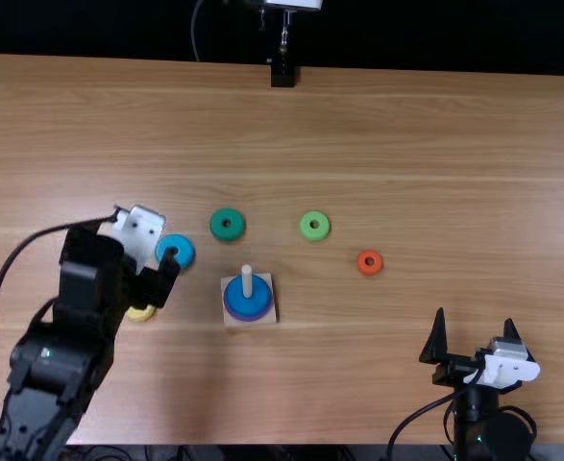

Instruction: Build the Hanoi tower: stack the rings onto the peg from bottom to top in this color order: purple, dark blue, light blue, dark green, light green, yellow, orange.

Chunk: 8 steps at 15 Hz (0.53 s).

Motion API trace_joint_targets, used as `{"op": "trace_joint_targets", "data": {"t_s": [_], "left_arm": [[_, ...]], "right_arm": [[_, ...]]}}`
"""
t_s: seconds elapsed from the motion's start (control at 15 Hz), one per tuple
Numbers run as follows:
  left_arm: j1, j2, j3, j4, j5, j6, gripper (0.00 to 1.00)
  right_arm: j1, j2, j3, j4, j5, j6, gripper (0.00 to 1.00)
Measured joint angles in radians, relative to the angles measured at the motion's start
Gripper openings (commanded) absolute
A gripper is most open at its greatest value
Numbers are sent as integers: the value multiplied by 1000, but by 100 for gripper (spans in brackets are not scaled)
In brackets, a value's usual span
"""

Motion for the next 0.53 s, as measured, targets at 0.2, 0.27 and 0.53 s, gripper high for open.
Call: {"op": "trace_joint_targets", "data": {"t_s": [0.2, 0.27, 0.53], "left_arm": [[0, 185, 175, -158, 18, -42, 100], [0, 251, 216, -214, 21, -84, 100], [0, 459, 317, -275, 31, -184, 100]], "right_arm": [[0, 0, 0, 0, 0, 0, 100], [0, 0, 0, 0, 0, 0, 100], [0, 0, 0, 0, 0, 0, 100]]}}
